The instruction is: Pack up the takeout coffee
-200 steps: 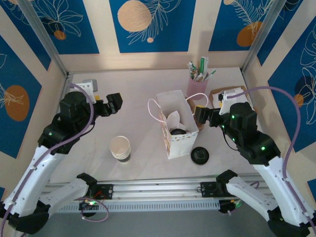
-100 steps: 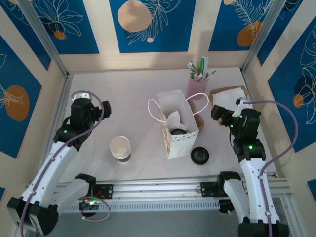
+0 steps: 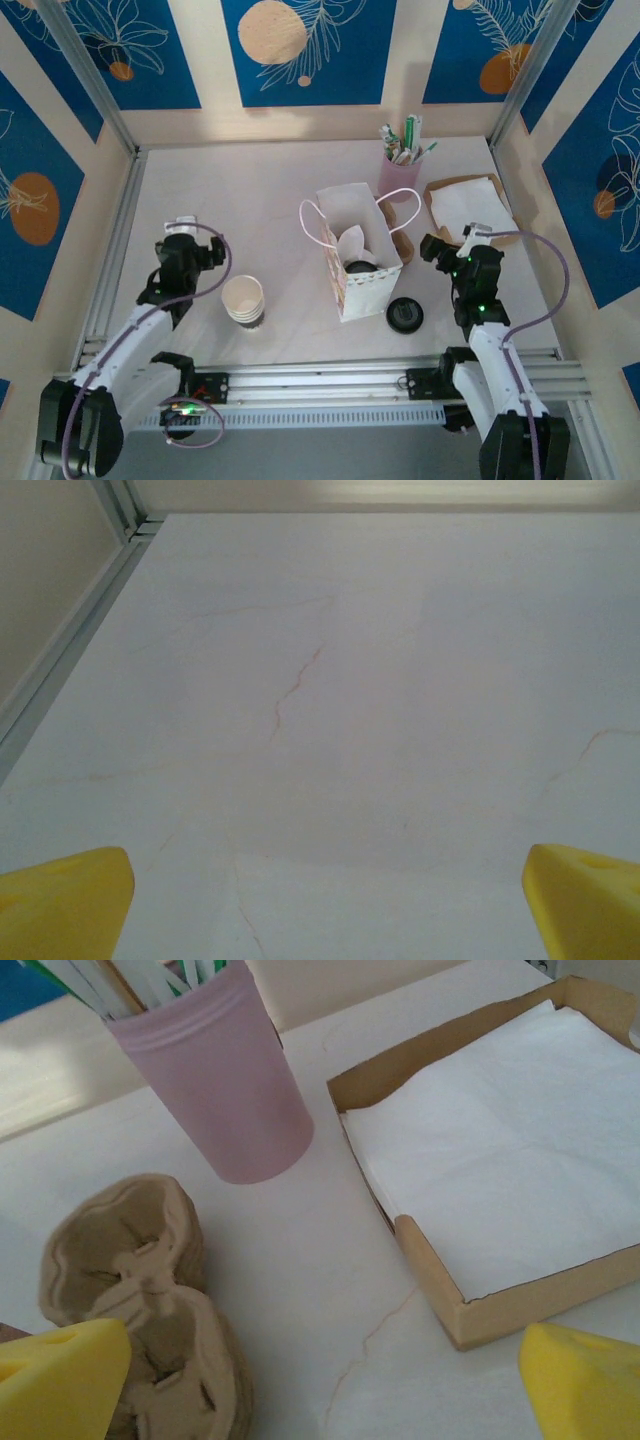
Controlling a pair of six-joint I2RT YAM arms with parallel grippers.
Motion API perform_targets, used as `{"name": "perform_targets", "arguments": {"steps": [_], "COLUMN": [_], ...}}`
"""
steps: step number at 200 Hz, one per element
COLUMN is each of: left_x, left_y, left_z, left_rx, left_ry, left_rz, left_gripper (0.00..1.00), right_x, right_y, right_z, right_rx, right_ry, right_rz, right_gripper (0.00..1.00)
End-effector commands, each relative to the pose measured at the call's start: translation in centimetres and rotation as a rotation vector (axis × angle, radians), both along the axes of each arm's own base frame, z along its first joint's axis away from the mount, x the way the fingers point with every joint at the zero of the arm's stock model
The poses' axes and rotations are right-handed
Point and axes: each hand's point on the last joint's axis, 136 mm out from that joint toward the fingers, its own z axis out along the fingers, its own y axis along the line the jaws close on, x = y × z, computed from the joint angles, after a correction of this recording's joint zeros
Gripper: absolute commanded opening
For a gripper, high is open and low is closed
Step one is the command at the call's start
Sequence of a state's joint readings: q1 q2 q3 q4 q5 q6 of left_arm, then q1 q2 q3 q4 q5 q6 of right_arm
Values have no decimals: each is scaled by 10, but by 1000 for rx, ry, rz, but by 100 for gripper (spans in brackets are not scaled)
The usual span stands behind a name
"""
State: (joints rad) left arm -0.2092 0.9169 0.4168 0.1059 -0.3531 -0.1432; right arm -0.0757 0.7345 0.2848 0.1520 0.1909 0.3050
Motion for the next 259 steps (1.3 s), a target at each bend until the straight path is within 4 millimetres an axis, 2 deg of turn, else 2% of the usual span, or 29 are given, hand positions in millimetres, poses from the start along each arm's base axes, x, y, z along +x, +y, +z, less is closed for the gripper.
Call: {"name": "perform_targets", "arguments": {"steps": [1, 88, 116, 168, 190, 205, 259], "left_x": [12, 46, 54, 60, 60, 65, 74], "left_y": [3, 6, 11, 1, 0, -3, 1], "left_z": [28, -12, -23, -35, -42, -46, -54], "left_rx": [75, 117, 137, 137, 133, 131, 113], "left_ry": [-189, -187, -200, -213, -223, -217, -139], "left_rz": [-27, -5, 11, -50, -56, -88, -71], "left_gripper": [100, 100, 100, 100, 100, 100, 100], "right_x": [15, 58, 67, 78, 83, 89, 96], "right_y": [-5, 19, 23, 33, 43, 58, 48], "right_z": [23, -13, -17, -30, -37, -47, -52], "right_rx": [-87, -208, -211, -187, -207, -216, -164], "right_ry": [-137, -129, -137, -118, -99, -93, -31], "right_rz": [-21, 73, 99, 165, 215, 309, 283], "right_gripper": [99, 99, 99, 99, 99, 99, 99]}}
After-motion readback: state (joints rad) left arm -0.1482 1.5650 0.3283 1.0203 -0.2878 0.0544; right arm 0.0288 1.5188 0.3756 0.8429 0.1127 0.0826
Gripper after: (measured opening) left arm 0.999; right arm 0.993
